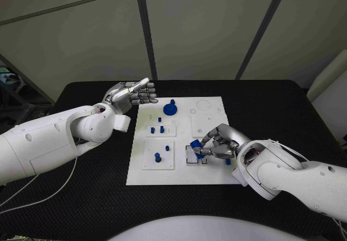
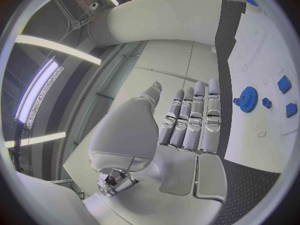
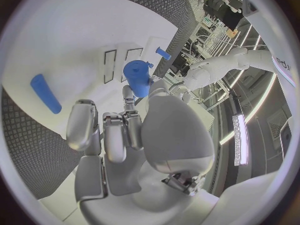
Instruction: Assemble the parts on the task board
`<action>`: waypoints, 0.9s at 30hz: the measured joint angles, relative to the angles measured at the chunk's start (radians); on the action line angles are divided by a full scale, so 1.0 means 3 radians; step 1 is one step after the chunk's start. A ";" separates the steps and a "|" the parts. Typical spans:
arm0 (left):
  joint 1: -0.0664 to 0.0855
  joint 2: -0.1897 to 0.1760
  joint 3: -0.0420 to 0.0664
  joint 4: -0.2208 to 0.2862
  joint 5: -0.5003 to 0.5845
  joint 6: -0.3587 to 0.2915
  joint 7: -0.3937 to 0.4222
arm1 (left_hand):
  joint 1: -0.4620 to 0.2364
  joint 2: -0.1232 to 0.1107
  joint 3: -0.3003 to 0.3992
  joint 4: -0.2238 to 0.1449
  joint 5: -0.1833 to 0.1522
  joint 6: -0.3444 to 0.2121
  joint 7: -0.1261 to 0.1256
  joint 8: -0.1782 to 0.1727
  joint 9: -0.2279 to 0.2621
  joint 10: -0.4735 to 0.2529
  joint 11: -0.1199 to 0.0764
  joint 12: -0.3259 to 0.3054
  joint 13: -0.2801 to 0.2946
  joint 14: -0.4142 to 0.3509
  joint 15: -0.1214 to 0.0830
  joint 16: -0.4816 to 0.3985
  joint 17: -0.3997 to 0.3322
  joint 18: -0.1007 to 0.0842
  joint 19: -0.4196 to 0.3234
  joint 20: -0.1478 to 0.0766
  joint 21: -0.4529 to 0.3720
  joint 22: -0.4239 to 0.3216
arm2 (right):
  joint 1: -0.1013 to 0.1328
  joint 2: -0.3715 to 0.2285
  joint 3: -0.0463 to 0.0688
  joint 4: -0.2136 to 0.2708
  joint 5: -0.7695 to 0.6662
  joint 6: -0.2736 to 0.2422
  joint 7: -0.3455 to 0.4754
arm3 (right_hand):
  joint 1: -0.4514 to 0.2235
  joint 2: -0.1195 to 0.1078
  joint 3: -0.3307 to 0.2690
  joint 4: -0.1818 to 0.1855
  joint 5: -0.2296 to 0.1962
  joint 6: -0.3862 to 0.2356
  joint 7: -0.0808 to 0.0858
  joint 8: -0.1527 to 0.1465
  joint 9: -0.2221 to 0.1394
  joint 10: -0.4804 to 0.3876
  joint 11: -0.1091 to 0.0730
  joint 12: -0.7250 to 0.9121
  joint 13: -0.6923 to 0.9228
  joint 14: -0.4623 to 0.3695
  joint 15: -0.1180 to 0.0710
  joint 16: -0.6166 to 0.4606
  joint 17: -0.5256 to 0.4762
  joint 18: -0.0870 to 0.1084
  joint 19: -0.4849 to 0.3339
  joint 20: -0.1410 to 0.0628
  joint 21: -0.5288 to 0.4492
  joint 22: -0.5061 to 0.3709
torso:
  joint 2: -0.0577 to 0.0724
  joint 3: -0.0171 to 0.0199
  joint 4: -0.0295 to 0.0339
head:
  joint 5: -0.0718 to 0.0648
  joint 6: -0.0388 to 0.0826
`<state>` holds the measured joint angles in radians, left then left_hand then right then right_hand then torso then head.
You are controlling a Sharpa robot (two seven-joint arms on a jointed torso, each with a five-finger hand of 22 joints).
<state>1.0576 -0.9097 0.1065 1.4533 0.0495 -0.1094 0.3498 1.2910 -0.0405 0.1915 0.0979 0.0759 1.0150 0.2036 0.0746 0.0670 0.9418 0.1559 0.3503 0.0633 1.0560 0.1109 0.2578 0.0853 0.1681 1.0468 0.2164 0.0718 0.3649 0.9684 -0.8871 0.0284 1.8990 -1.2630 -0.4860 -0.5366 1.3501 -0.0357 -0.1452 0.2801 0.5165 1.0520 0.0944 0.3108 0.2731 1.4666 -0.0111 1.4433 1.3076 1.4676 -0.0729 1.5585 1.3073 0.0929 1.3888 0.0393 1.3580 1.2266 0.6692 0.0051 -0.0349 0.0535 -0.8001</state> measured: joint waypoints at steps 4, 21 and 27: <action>0.0000 0.0001 0.0000 0.0001 0.0000 0.0001 0.0000 | 0.0000 0.0000 0.0000 0.0000 0.0000 0.0000 0.0000 0.0000 0.0000 0.0000 0.0000 0.0000 0.0000 0.0000 0.0000 0.0000 0.0000 0.0000 0.0000 0.0000 0.0000 0.0000 | 0.0000 0.0069 0.0000 -0.0061 0.0013 0.0069 -0.0007 | -0.0028 0.0028 -0.0020 0.0020 -0.0019 0.0013 0.0012 0.0000 0.0000 -0.0002 -0.0035 0.0000 0.0000 -0.0007 -0.0010 0.0014 0.0000 0.0000 0.0012 -0.0012 0.0000 0.0016 | 0.0001 0.0000 0.0001 | 0.0011 -0.0004; 0.0000 -0.0003 0.0000 0.0000 0.0001 0.0003 0.0000 | 0.0000 0.0000 0.0000 0.0000 0.0000 0.0000 0.0000 0.0000 0.0000 0.0000 0.0000 0.0000 0.0000 0.0000 0.0000 0.0000 0.0000 0.0000 0.0000 0.0000 0.0000 0.0001 | 0.0000 0.0172 -0.0001 -0.0179 0.0003 0.0328 -0.0173 | -0.0288 0.0100 -0.0145 0.0034 -0.0051 0.0212 -0.0129 0.0360 0.0327 0.0009 -0.0101 0.0039 0.0000 -0.0009 -0.0083 0.0013 0.0000 -0.0054 0.0036 -0.0060 0.0013 0.0047 | 0.0006 0.0003 -0.0008 | 0.0029 -0.0039; 0.0000 -0.0005 0.0000 0.0001 0.0001 0.0004 0.0000 | 0.0000 0.0000 0.0000 0.0000 0.0000 0.0000 0.0000 0.0000 0.0000 0.0000 0.0000 0.0000 0.0000 0.0004 0.0004 0.0000 0.0001 0.0000 0.0000 0.0000 0.0000 -0.0001 | 0.0001 0.0184 0.0000 -0.0192 -0.0037 0.0340 -0.0223 | -0.0421 0.0122 -0.0221 0.0034 -0.0149 0.0275 -0.0224 0.0356 0.0341 -0.0017 -0.0126 0.0048 0.0005 -0.0008 -0.0105 0.0013 0.0002 -0.0054 0.0036 -0.0060 0.0013 0.0053 | 0.0003 0.0004 -0.0008 | 0.0032 -0.0040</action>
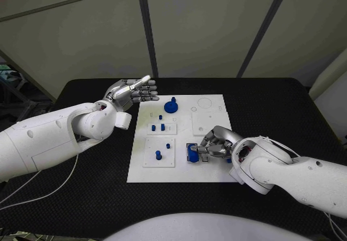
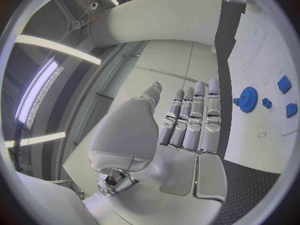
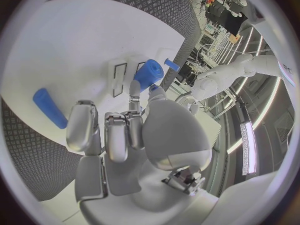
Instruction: Assemble the parts on the task board
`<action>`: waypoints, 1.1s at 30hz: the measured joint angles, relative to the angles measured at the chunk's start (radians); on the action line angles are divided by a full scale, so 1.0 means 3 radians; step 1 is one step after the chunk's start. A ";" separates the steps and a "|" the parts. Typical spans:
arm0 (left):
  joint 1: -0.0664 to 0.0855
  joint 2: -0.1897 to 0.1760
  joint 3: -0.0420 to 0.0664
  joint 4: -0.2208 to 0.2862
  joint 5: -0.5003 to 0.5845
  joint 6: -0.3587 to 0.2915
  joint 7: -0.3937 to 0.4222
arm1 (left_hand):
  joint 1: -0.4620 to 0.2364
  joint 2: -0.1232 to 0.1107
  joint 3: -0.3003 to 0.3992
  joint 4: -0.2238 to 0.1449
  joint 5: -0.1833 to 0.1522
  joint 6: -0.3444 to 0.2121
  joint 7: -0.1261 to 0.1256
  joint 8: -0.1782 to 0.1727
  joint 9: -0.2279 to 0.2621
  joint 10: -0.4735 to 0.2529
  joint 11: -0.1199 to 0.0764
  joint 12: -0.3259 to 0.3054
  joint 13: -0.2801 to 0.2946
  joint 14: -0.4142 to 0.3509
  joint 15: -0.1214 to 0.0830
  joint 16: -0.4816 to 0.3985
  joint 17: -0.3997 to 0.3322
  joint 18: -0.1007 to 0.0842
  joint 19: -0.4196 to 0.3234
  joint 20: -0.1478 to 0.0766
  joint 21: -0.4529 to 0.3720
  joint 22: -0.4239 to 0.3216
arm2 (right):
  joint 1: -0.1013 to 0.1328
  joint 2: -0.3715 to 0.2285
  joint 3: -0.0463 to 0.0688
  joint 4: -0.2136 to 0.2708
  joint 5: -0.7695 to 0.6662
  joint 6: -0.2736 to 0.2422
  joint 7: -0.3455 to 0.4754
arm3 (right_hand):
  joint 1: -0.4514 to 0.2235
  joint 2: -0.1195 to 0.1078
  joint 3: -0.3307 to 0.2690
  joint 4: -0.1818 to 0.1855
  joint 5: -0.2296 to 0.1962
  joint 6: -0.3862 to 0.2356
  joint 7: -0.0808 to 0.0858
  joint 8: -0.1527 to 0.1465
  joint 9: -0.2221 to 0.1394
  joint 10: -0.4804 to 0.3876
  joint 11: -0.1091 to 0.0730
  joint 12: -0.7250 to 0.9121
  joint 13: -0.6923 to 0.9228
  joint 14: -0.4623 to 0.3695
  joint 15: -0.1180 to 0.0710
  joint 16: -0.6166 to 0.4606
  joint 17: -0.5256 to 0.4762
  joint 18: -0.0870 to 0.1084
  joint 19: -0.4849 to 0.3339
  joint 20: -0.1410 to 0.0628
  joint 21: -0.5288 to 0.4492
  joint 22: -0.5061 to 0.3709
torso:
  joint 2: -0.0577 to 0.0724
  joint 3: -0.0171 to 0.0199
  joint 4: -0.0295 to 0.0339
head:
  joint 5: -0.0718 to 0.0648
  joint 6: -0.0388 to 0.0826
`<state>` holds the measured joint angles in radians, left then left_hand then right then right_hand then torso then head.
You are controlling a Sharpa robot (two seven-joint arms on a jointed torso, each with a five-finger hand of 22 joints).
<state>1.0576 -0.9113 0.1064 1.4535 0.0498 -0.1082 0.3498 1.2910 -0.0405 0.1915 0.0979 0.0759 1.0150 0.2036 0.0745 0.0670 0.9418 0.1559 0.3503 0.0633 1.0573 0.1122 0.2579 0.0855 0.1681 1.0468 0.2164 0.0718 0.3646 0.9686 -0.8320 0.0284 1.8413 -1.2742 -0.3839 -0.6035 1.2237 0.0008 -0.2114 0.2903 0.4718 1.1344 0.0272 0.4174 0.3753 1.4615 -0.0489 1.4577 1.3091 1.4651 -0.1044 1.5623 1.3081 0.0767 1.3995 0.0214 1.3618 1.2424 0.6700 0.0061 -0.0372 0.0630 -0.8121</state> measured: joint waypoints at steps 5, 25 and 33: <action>0.0000 -0.0002 0.0000 0.0000 0.0000 0.0000 0.0000 | 0.0000 0.0000 0.0000 0.0000 0.0000 0.0000 0.0000 0.0000 0.0000 0.0000 0.0000 -0.0013 0.0000 0.0008 0.0008 -0.0014 0.0000 0.0000 0.0000 0.0000 0.0000 -0.0008 | 0.0000 0.0016 0.0000 -0.0012 -0.0041 0.0005 -0.0031 | -0.0175 -0.0017 -0.0104 0.0003 -0.0478 -0.0015 -0.0014 0.0042 0.0058 0.0000 0.0000 0.0000 0.0000 0.0000 0.0000 0.0000 0.0000 0.0000 0.0000 0.0000 0.0000 0.0001 | -0.0002 0.0001 -0.0001 | 0.0001 -0.0001; 0.0000 -0.0009 0.0000 -0.0009 0.0001 0.0004 -0.0002 | 0.0000 0.0000 0.0000 0.0000 0.0000 0.0000 0.0000 0.0000 0.0000 0.0000 0.0000 -0.0013 0.0000 0.0017 -0.0001 -0.0020 0.0000 0.0000 0.0000 0.0000 0.0000 -0.0013 | -0.0001 -0.0180 0.0000 0.0201 -0.0137 -0.0015 0.0170 | 0.0008 -0.0135 0.0050 -0.0125 -0.0814 -0.0073 -0.0023 0.0128 0.0178 0.0012 0.0014 -0.0020 0.0000 0.0000 0.0001 0.0019 -0.0001 0.0001 0.0012 -0.0012 0.0018 0.0047 | -0.0001 0.0005 -0.0008 | 0.0004 -0.0011; 0.0000 -0.0011 0.0000 -0.0018 0.0001 0.0006 -0.0003 | 0.0000 0.0000 0.0000 0.0000 0.0000 0.0000 0.0000 0.0000 0.0000 0.0000 0.0000 -0.0013 0.0000 0.0017 -0.0001 -0.0020 0.0000 0.0000 0.0000 0.0000 0.0000 -0.0013 | -0.0001 -0.0317 0.0000 0.0282 -0.0172 0.0057 0.0358 | 0.0247 -0.0143 0.0066 -0.0250 -0.0808 -0.0073 -0.0023 0.0144 0.0195 0.0012 0.0014 -0.0020 0.0000 0.0000 0.0001 0.0019 -0.0001 0.0001 0.0012 -0.0012 0.0018 0.0057 | -0.0003 0.0003 -0.0010 | -0.0002 -0.0011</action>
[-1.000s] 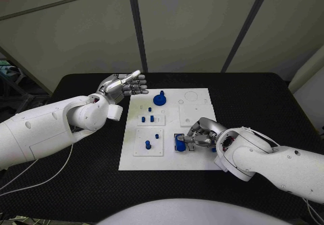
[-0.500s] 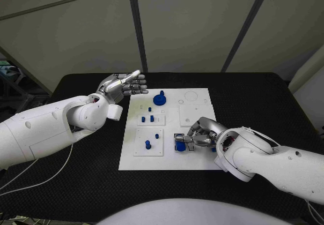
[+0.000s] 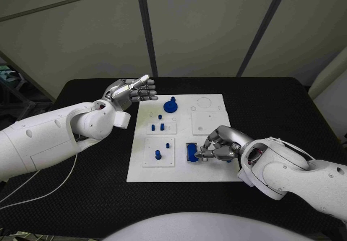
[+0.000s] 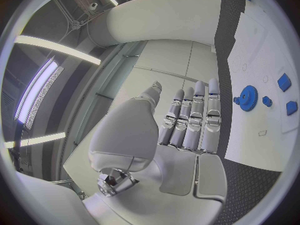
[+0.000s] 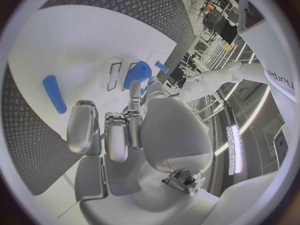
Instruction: Assemble the parts on the task board
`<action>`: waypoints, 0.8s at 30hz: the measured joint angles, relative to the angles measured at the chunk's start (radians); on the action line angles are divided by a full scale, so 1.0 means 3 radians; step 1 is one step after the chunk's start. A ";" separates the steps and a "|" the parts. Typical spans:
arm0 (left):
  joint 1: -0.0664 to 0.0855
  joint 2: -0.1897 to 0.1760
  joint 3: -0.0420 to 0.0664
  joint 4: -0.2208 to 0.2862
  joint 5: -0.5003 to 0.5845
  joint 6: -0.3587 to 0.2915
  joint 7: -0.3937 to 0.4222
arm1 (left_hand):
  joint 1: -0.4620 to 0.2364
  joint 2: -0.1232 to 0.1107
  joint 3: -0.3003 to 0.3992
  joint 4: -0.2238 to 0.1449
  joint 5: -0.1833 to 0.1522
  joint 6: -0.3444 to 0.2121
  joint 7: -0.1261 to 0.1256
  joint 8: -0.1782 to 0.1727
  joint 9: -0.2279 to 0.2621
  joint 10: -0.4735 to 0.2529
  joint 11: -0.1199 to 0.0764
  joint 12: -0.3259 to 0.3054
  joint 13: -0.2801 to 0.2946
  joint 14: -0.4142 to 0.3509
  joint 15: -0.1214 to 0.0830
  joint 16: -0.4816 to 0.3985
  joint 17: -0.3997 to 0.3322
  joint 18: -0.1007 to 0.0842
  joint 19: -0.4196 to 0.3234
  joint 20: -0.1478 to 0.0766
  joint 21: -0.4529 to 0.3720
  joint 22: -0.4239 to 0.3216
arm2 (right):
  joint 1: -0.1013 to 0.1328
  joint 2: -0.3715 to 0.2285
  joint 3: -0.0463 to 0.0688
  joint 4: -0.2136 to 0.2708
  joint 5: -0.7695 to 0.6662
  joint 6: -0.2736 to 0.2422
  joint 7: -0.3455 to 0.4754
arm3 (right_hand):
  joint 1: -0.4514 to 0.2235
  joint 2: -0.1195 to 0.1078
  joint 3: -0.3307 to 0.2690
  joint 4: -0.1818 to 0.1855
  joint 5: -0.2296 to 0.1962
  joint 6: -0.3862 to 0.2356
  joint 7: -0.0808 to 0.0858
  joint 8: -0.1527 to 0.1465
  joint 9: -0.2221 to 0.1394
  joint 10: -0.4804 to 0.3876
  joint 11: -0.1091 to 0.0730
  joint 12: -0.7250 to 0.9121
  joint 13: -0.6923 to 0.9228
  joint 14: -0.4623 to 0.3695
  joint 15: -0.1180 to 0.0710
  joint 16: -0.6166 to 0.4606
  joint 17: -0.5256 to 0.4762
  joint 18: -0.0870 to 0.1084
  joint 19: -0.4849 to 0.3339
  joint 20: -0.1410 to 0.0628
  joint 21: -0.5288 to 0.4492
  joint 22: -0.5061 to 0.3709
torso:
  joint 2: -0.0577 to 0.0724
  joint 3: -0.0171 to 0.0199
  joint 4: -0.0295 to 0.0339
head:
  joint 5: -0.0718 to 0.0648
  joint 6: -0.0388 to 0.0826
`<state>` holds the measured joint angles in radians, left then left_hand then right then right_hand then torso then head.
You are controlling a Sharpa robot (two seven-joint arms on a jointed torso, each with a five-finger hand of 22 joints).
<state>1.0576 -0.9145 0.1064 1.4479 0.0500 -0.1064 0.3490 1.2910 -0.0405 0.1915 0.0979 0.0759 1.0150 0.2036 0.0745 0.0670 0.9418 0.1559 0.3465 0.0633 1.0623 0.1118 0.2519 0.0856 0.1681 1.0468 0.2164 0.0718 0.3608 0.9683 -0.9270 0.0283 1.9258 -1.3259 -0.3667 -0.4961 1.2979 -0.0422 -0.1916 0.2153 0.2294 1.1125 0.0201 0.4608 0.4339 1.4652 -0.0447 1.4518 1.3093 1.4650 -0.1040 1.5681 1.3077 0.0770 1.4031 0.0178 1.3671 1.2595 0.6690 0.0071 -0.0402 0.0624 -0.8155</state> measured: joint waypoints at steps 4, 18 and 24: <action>0.0000 0.0004 0.0000 -0.0002 0.0000 0.0002 0.0000 | 0.0000 0.0000 0.0000 0.0000 0.0000 0.0000 0.0000 0.0000 0.0000 0.0000 0.0000 0.0000 0.0000 0.0000 0.0000 0.0000 0.0000 0.0000 0.0000 0.0000 0.0000 0.0000 | 0.0000 -0.0004 0.0000 -0.0008 -0.0026 0.0041 0.0032 | 0.0044 0.0029 0.0011 -0.0011 0.0000 0.0000 0.0000 0.0000 0.0000 0.0000 0.0000 0.0000 0.0000 0.0000 0.0000 0.0000 0.0000 0.0000 0.0000 0.0000 0.0000 0.0004 | 0.0000 -0.0001 0.0004 | -0.0009 0.0003; -0.0001 0.0007 0.0000 -0.0007 0.0000 0.0005 -0.0002 | 0.0000 0.0000 0.0000 0.0000 0.0000 0.0000 0.0000 0.0000 0.0000 0.0000 0.0000 0.0000 0.0000 0.0000 0.0000 0.0000 0.0000 0.0000 0.0000 0.0000 0.0000 0.0000 | 0.0000 0.0157 0.0000 -0.0199 -0.0065 0.0109 -0.0022 | 0.0132 0.0117 0.0029 -0.0029 0.0105 0.0000 0.0000 0.0012 0.0011 -0.0001 0.0000 0.0039 0.0005 0.0000 0.0000 0.0000 0.0000 0.0000 0.0012 -0.0012 0.0019 0.0019 | 0.0004 -0.0004 0.0017 | 0.0004 -0.0007; -0.0001 0.0009 0.0000 -0.0009 0.0000 0.0007 -0.0003 | 0.0000 0.0000 0.0000 0.0000 0.0000 0.0000 0.0000 0.0000 0.0000 0.0000 0.0000 0.0000 0.0000 -0.0001 0.0001 0.0000 0.0000 0.0000 0.0000 0.0000 0.0000 0.0000 | 0.0000 0.0186 0.0000 -0.0231 -0.0084 0.0108 -0.0074 | 0.0131 0.0116 0.0029 -0.0029 0.0105 0.0000 0.0000 0.0012 0.0010 -0.0001 0.0000 0.0039 0.0002 0.0000 0.0001 0.0000 -0.0001 0.0000 0.0012 -0.0012 0.0019 0.0023 | 0.0005 -0.0003 0.0009 | 0.0006 -0.0017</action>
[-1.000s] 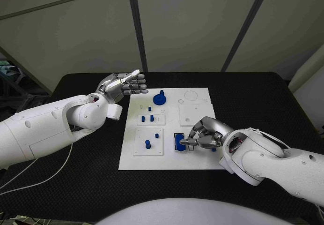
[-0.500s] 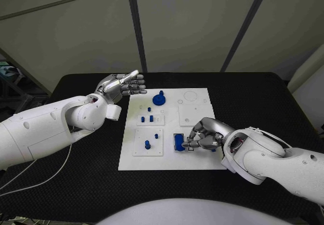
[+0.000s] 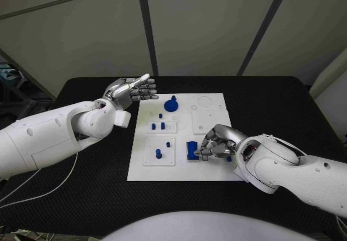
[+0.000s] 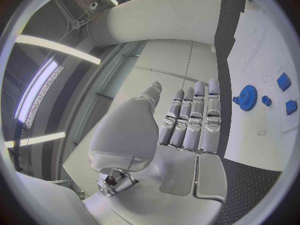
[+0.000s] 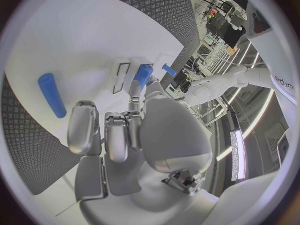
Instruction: Assemble the parts on the task board
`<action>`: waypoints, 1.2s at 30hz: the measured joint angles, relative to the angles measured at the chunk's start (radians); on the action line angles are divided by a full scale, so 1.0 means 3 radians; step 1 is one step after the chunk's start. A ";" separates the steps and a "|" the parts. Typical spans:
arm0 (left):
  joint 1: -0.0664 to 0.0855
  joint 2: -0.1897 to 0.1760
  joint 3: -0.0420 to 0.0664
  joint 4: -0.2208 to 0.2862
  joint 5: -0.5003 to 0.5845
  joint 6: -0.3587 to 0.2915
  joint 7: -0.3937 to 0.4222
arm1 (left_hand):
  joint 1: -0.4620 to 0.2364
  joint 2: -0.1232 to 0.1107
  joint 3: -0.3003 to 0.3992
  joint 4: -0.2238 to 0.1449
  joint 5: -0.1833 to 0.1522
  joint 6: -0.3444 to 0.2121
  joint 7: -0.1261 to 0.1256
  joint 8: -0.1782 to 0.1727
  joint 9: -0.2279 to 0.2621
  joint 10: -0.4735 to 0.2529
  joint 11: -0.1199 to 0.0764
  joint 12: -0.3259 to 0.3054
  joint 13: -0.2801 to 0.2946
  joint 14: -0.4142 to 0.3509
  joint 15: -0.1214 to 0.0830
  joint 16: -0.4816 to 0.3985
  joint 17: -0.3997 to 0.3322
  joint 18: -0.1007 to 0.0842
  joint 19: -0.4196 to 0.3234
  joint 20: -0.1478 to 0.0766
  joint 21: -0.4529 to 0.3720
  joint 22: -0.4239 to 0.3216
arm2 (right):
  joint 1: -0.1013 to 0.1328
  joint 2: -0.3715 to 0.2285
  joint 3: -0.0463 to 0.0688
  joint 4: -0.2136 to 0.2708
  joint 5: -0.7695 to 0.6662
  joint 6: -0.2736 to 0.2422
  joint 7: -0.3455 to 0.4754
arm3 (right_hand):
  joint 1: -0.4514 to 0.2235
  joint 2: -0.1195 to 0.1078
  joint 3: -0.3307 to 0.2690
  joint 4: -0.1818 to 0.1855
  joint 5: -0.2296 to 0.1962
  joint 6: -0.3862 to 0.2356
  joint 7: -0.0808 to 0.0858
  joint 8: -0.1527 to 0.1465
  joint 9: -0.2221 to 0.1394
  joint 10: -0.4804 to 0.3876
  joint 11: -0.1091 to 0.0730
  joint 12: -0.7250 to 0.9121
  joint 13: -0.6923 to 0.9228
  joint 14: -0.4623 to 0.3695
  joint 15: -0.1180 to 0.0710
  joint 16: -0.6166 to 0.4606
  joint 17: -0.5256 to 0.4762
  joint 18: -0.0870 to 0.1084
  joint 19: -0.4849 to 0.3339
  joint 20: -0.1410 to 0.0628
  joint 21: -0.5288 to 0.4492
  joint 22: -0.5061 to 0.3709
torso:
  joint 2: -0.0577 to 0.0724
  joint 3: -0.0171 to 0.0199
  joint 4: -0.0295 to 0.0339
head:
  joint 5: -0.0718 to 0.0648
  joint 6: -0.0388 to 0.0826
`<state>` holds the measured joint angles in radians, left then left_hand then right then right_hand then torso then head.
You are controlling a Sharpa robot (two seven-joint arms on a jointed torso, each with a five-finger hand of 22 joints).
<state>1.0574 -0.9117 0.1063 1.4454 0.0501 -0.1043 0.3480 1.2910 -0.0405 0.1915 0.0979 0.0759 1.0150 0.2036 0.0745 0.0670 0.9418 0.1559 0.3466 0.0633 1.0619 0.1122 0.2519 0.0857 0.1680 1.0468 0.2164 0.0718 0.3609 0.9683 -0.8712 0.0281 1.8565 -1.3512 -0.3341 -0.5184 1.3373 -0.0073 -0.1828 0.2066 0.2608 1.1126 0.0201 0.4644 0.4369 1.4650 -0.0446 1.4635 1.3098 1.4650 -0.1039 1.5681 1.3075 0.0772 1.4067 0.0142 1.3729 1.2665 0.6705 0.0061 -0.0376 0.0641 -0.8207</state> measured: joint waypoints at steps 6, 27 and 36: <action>0.0000 0.0000 0.0000 -0.0002 0.0000 0.0004 -0.0003 | 0.0000 0.0000 0.0000 0.0000 0.0000 0.0000 0.0000 0.0000 0.0000 0.0000 0.0000 0.0000 0.0000 0.0000 0.0000 0.0000 0.0000 0.0000 0.0000 0.0000 0.0000 0.0000 | 0.0000 -0.0001 0.0000 0.0002 -0.0013 0.0006 -0.0011 | 0.0017 0.0018 -0.0006 -0.0031 0.0000 -0.0010 -0.0010 0.0000 0.0004 0.0012 -0.0012 0.0001 0.0003 0.0000 0.0000 0.0000 0.0000 0.0000 0.0000 0.0000 0.0000 0.0003 | 0.0000 0.0002 -0.0001 | -0.0003 -0.0010; -0.0003 -0.0009 -0.0002 -0.0004 0.0001 0.0012 -0.0008 | 0.0000 0.0000 0.0000 0.0000 0.0000 0.0000 0.0000 0.0000 0.0000 0.0000 0.0000 0.0000 0.0000 -0.0001 0.0001 -0.0016 0.0000 0.0000 0.0000 0.0000 0.0000 -0.0009 | 0.0001 -0.0836 0.0002 0.0288 -0.0109 -0.0255 0.0160 | 0.0095 0.0080 -0.0113 0.0030 0.0144 -0.0193 0.0165 -0.0506 -0.0275 0.0000 0.0108 -0.0169 0.0012 0.0012 0.0097 0.0000 0.0000 0.0001 -0.0042 0.0079 -0.0033 -0.0051 | -0.0016 0.0000 -0.0027 | -0.0094 0.0040; -0.0005 -0.0004 -0.0002 -0.0005 0.0001 0.0012 -0.0009 | 0.0000 0.0000 0.0000 0.0000 0.0000 0.0000 0.0000 0.0000 0.0000 0.0000 0.0000 0.0000 0.0000 -0.0001 0.0001 -0.0016 0.0000 0.0000 0.0012 0.0012 0.0000 -0.0014 | -0.0001 -0.0899 0.0001 0.0290 -0.0323 -0.0257 0.0049 | 0.0029 0.0110 -0.0182 0.0099 0.0181 -0.0101 0.0147 -0.0542 -0.0305 -0.0006 0.0114 -0.0167 0.0012 0.0012 0.0096 0.0000 -0.0001 0.0001 -0.0043 0.0079 -0.0033 -0.0040 | -0.0014 0.0004 -0.0051 | -0.0131 0.0046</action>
<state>1.0558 -0.9130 0.1056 1.4438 0.0502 -0.1006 0.3454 1.2910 -0.0405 0.1915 0.0979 0.0759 1.0150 0.2036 0.0745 0.0670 0.9418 0.1559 0.3466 0.0633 1.0617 0.1124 0.2469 0.0857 0.1681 1.0505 0.2201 0.0718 0.3568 0.9679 -1.1407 0.0284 1.9434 -1.4482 -0.4114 -0.5036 1.3461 0.0258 -0.2374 0.2363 0.3153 1.0823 0.0642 0.3017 0.3453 1.4631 -0.0105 1.4133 1.3135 1.4686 -0.0749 1.5681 1.3073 0.0775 1.3940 0.0378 1.3630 1.2546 0.6663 0.0072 -0.0528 0.0249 -0.8068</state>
